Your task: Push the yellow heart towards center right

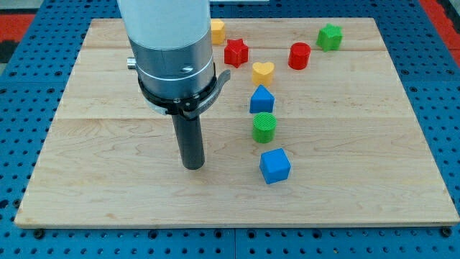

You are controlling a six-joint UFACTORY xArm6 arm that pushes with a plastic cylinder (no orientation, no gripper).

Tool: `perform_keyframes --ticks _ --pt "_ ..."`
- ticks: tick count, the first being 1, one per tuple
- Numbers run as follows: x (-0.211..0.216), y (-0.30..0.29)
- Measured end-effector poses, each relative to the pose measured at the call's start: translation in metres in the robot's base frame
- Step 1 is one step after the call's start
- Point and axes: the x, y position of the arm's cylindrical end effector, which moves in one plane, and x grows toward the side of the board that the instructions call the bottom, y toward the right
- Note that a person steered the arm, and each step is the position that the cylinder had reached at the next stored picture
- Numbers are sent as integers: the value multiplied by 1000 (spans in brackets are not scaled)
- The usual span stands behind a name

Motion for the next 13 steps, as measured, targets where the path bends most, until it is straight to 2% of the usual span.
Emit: perform_keyframes --ticks 2,3,5,6,7,8,10,11,12,13 --pt "-9 -4" --pt "-70 -3" --pt "-136 3" --pt "-165 24" --pt "-188 69" --pt "-197 102" --pt "-150 132" --pt "-177 137" --pt "-151 159" --pt "-92 191"
